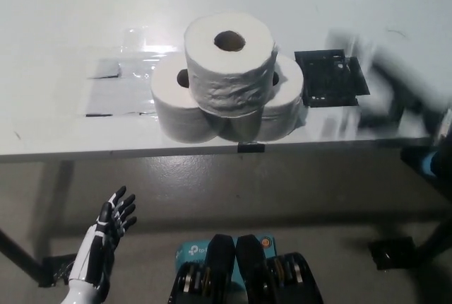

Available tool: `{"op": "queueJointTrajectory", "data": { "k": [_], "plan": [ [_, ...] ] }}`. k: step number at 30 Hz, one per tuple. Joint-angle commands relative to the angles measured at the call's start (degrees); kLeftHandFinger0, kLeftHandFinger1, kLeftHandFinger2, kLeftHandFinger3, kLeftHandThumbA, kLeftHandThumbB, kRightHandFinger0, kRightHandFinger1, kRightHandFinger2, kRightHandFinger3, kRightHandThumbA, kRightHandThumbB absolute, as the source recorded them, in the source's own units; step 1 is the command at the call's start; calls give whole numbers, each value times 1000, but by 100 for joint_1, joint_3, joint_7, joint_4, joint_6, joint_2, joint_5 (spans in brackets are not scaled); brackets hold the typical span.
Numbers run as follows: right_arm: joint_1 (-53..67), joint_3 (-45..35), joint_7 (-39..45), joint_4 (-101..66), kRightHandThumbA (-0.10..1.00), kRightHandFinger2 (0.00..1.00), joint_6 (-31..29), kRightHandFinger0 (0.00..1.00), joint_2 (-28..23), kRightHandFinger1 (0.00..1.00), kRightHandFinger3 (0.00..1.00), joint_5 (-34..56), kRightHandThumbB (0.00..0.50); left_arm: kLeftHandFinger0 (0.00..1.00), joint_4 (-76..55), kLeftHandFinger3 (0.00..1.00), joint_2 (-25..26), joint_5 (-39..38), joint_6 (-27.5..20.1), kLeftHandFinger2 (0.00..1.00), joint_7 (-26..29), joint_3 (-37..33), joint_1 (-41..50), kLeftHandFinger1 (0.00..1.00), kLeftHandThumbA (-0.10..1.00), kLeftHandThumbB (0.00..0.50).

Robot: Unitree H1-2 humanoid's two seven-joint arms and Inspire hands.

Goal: A few rolls of toilet paper are kept infront of the robot and the robot uses its right hand to lift one of the rolls and and places it on top of the other rolls to stack it.

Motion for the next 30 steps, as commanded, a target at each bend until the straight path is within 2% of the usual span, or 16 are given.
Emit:
{"op": "queueJointTrajectory", "data": {
  "k": [1, 4, 6, 7, 9, 12, 14, 16, 17, 18, 21, 22, 23, 25, 26, 30],
  "plan": [
    [2619, -1021, -1831, -2643, 1000, 1000, -2313, 1000, 1581, 1000, 1000, 2340, 318, 1000, -139, 1000, 14, -386, -226, 1000, -50, 246, -305, 1000, 1000, 52],
    [2660, -1001, -1796, -1948, 1000, 1000, -2551, 1000, 1859, 1000, 1000, 2166, 315, 1000, -144, 1000, -1, -369, -233, 1000, -45, 238, -324, 1000, 1000, 53],
    [2683, -1040, -1804, -1376, 1000, 1000, -2785, 1000, 2061, 1000, 1000, 2106, 271, 1000, -167, 1000, -10, -371, -243, 1000, -73, 215, -250, 1000, 1000, 63],
    [2699, -1059, -1802, -1128, 1000, 1000, -2856, 1000, 2138, 1000, 1000, 2102, 266, 1000, -176, 1000, -12, -371, -247, 1000, -86, 204, -213, 1000, 1000, 64],
    [2790, -1098, -1882, -442, 1000, 1000, -3018, 1000, 2318, 1000, 1000, 1934, 213, 1000, -229, 1000, -23, -356, -261, 1000, -95, 175, -91, 1000, 1000, 78],
    [2984, -1120, -2001, 188, 1000, 1000, -3328, 1000, 2364, 1000, 1000, 1609, 170, 1000, -295, 1000, -34, -333, -267, 1000, -113, 133, 83, 1000, 1000, 84],
    [3010, -1147, -2005, 662, 1000, 1000, -3405, 1000, 2333, 1000, 1000, 1622, 126, 1000, -305, 1000, -28, -268, -323, 1000, -119, 101, 160, 1000, 1000, 69],
    [3079, -1182, -2054, 858, 1000, 1000, -3405, 1000, 2340, 1000, 1000, 1609, 105, 1000, -327, 1000, -29, -268, -320, 1000, -156, 65, 260, 1000, 1000, 56],
    [3135, -1207, -2034, 940, 1000, 1000, -3405, 1000, 2369, 1000, 1000, 1654, 128, 1000, -347, 1000, -41, -294, -321, 1000, -169, 57, 328, 1000, 1000, 53],
    [3170, -1222, -2015, 1017, 1000, 1000, -3405, 1000, 2376, 1000, 1000, 1690, 113, 1000, -375, 1000, -50, -280, -316, 1000, -166, 41, 389, 1000, 1000, 70],
    [3244, -1206, -2024, 1093, 1000, 1000, -3405, 1000, 2334, 1000, 1000, 1704, 104, 1000, -441, 1000, -54, -220, -317, 1000, -157, -1, 516, 1000, 1000, 58],
    [3236, -1208, -2011, 1124, 1000, 1000, -3405, 1000, 2324, 1000, 1000, 1732, 105, 1000, -437, 1000, -55, -212, -335, 1000, -156, -8, 527, 1000, 1000, 68],
    [3241, -1215, -1996, 1182, 1000, 1000, -3405, 1000, 2315, 1000, 1000, 1778, 134, 1000, -436, 1000, -65, -208, -362, 1000, -153, -18, 565, 1000, 1000, 79],
    [3251, -1189, -2047, 1190, 1000, 1000, -3405, 1000, 2290, 1000, 1000, 1740, 118, 1000, -469, 1000, -62, -190, -325, 1000, -137, -29, 593, 1000, 1000, 93],
    [3257, -1173, -2099, 1180, 1000, 1000, -3405, 1000, 2281, 1000, 1000, 1695, 125, 1000, -491, 1000, -58, -182, -298, 1000, -130, -33, 604, 1000, 1000, 100],
    [3241, -1121, -2168, 1211, 1000, 1000, -3405, 1000, 2208, 1000, 1000, 1663, 125, 1000, -541, 1000, -76, -195, -280, 1000, -111, -36, 618, 1000, 1000, 85]
  ]
}}
